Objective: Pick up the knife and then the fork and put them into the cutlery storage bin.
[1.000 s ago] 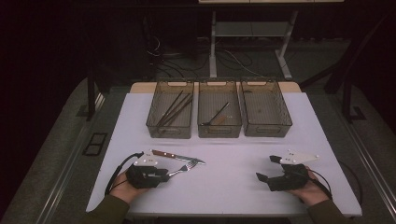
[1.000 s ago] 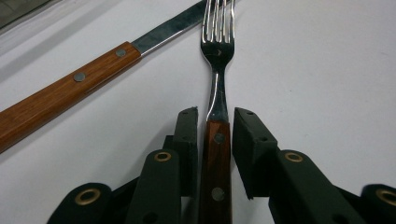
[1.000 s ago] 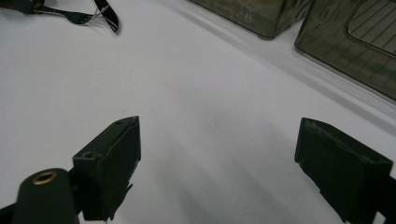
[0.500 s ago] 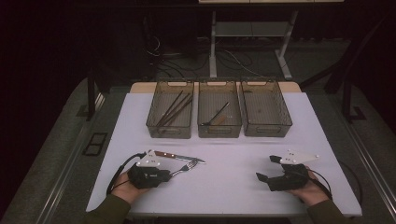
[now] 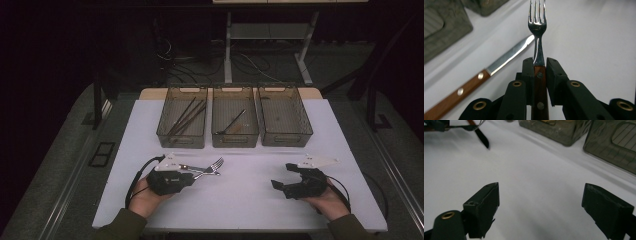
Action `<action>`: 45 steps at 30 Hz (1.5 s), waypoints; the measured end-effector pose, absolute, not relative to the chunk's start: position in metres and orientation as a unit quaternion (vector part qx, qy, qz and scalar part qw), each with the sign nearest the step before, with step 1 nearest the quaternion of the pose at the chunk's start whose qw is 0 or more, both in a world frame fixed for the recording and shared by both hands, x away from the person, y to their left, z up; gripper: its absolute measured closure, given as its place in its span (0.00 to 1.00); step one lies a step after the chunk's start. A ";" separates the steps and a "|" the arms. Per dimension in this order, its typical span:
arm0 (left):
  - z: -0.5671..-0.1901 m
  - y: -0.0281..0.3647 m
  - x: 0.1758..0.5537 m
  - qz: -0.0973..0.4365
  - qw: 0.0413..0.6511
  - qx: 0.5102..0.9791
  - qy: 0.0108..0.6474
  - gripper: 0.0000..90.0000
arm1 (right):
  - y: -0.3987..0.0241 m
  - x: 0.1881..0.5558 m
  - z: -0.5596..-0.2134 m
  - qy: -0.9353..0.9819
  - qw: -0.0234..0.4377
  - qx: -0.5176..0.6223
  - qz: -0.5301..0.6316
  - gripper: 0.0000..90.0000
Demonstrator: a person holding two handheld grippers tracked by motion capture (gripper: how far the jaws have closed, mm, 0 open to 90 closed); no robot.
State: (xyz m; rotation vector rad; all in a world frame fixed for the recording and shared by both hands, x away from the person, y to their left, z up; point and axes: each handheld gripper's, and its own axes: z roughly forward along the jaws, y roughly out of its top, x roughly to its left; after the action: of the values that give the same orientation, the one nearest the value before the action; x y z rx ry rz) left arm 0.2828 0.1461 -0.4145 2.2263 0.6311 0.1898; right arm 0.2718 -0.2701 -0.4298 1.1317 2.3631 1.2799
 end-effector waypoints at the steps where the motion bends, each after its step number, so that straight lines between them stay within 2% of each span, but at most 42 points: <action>1: -0.414 0.143 0.284 0.073 0.403 0.879 0.246 0.86 | -0.269 0.274 -0.428 0.804 0.111 0.386 0.439 0.16; 3: -0.413 0.136 0.286 0.074 0.404 0.879 0.244 0.86 | -0.266 0.276 -0.423 0.803 0.115 0.383 0.442 0.16; 10: -0.409 0.107 0.294 0.078 0.418 0.873 0.240 0.86 | -0.255 0.287 -0.419 0.795 0.064 0.384 0.465 0.18; 13: -0.409 0.091 0.296 0.083 0.420 0.871 0.240 0.86 | -0.249 0.295 -0.414 0.789 0.041 0.378 0.482 0.25; 15: -0.409 0.081 0.298 0.085 0.422 0.871 0.237 0.86 | -0.246 0.299 -0.412 0.783 0.032 0.378 0.494 0.26; 21: -0.408 0.057 0.300 0.087 0.429 0.872 0.221 0.86 | -0.241 0.312 -0.408 0.769 0.028 0.385 0.509 0.34; 23: -0.408 0.051 0.298 0.087 0.435 0.869 0.219 0.86 | -0.241 0.316 -0.409 0.767 0.026 0.387 0.511 0.38; 30: -0.407 0.048 0.292 0.097 0.438 0.869 0.211 0.86 | -0.236 0.328 -0.414 0.768 -0.002 0.384 0.513 0.65; 40: -0.409 0.048 0.292 0.097 0.438 0.869 0.211 0.86 | -0.231 0.332 -0.415 0.753 -0.020 0.379 0.538 0.87; 45: -0.409 0.048 0.292 0.094 0.438 0.868 0.213 0.85 | -0.230 0.332 -0.409 0.749 -0.016 0.371 0.549 0.91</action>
State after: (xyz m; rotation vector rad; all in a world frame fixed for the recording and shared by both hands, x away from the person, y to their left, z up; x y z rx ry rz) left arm 0.2923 0.0484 -0.4092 2.1576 0.5298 0.2329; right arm 0.3318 -0.2298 -0.4094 1.1777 2.3765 1.7435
